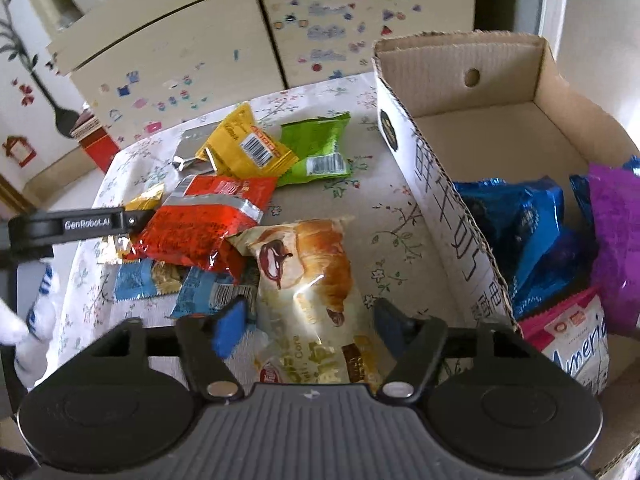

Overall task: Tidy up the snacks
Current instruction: 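Grasp the yellow snack bag with the left tool while the right tool grasps the croissant bag, then lift both bags and carry them over the cardboard box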

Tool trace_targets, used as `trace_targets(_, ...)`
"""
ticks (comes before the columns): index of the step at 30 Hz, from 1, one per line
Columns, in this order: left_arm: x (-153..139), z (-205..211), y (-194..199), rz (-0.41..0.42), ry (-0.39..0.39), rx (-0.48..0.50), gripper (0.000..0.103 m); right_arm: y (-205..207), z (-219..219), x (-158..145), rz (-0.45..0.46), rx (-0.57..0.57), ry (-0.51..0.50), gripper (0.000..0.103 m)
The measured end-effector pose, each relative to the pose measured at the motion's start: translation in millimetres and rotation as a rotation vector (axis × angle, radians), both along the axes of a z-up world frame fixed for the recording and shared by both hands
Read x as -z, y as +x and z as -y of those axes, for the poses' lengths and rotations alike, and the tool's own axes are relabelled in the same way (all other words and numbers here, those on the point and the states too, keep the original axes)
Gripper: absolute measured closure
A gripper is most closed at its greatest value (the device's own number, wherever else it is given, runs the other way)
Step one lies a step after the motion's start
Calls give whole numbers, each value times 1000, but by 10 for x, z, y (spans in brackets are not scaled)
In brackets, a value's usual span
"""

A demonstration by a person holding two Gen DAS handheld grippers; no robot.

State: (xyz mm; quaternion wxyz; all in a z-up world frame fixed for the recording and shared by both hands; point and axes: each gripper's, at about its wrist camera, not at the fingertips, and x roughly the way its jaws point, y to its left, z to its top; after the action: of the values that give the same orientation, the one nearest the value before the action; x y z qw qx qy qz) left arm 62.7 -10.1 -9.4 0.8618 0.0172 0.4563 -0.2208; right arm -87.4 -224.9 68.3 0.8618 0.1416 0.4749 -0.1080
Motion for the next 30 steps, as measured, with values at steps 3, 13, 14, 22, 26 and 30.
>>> trace_targets(3,23,46,3,-1,10,7,34,11,10,53,-14,14,8,19)
trace_targets(13,-36,159,-131,49,49,30,55,7,-3,77,-13,5,16,41)
trace_targets(14,-49,165,-151,56,55,27,55,4,1,59,-6,4,14,41)
trace_targets(22,-218,168,-221,96,67,7,55,-24,-26,-117,63,-19,-28,42)
trace_targets(26,-342,181,-252,126,57,7,55,-44,-2,-211,96,-18,-12,42)
trace_targets(30,-446,215,-285,146,38,7,55,-73,10,-301,131,-16,2,42)
